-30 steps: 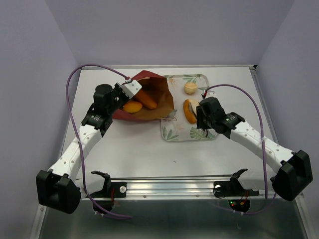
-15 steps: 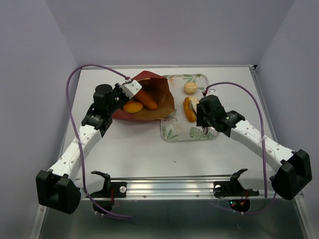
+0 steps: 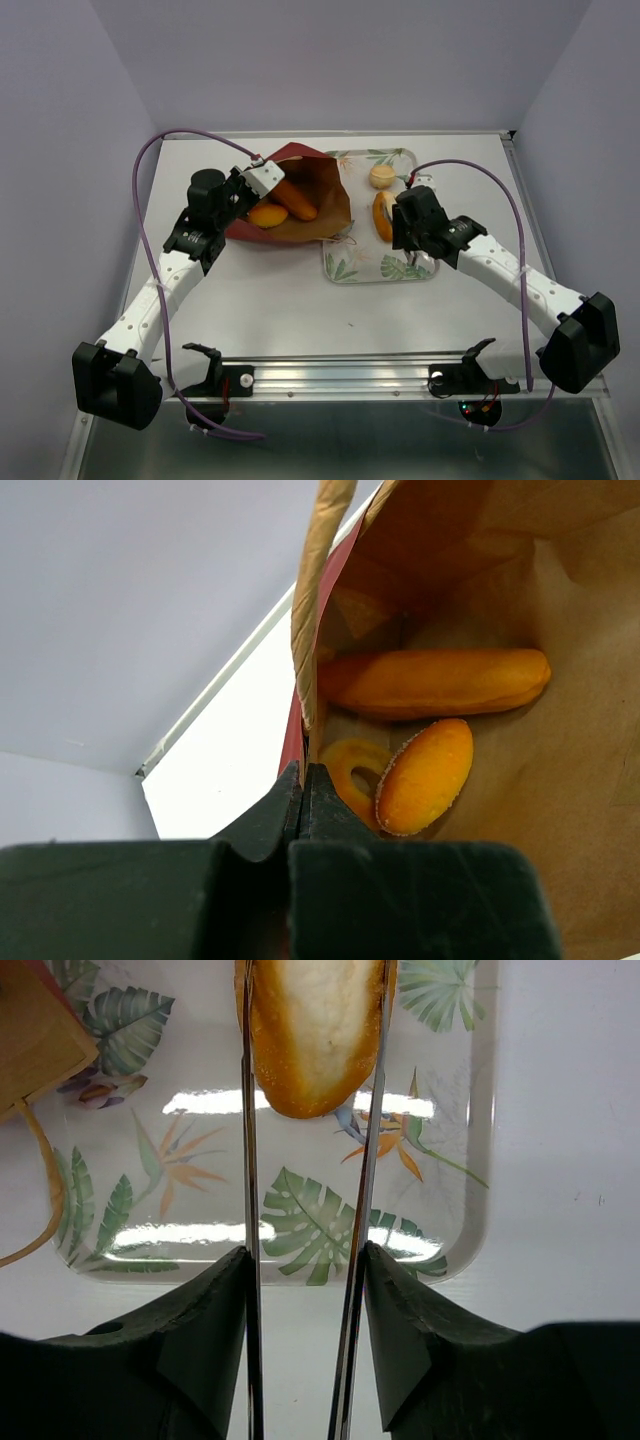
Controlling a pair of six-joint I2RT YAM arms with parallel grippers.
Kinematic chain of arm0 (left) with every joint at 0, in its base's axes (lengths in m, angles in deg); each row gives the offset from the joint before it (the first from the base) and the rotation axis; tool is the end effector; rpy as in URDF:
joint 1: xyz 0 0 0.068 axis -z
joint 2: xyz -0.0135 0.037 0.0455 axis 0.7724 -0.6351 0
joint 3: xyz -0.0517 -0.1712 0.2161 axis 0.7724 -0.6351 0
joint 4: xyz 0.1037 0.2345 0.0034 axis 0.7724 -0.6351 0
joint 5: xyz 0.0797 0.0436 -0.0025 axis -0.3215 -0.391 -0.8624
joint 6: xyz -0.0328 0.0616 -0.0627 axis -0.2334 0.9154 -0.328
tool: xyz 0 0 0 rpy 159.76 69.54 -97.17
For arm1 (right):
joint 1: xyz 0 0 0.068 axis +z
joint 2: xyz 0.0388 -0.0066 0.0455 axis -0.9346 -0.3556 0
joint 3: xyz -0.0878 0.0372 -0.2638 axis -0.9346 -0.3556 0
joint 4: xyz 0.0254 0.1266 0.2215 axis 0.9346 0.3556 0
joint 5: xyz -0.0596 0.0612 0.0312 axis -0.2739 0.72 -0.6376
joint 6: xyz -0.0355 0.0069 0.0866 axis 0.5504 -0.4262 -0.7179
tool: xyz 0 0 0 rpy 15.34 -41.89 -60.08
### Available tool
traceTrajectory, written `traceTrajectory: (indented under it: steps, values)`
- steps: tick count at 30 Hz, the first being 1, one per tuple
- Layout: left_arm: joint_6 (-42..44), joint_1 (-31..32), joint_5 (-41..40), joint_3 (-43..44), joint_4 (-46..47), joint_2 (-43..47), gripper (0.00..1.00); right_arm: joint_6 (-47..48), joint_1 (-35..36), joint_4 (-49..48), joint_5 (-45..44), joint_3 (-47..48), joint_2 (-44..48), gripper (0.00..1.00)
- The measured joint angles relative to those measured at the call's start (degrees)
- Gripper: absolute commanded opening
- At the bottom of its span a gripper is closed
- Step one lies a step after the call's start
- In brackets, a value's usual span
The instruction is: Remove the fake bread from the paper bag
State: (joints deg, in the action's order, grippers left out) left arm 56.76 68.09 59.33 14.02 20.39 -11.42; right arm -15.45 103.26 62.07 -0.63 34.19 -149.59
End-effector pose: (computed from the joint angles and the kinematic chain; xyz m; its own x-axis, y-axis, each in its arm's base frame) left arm 0.2853 -0.1049 0.3523 0.1992 0.6018 -0.7734 0.4285 0.6562 0.6210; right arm 0.2601 0.1378 0.2650 -0.6872 -0.0328 -0.7257 -0.0515 0.9987 0.0036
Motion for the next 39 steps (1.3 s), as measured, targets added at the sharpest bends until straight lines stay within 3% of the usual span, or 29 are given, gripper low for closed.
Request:
traceTrajectory:
  steps: [39]
  values:
    - [0.0,0.0,0.8,0.1,0.3,-0.6,0.00,0.9,-0.7,0.7,-3.0,2.1,-3.6,0.60]
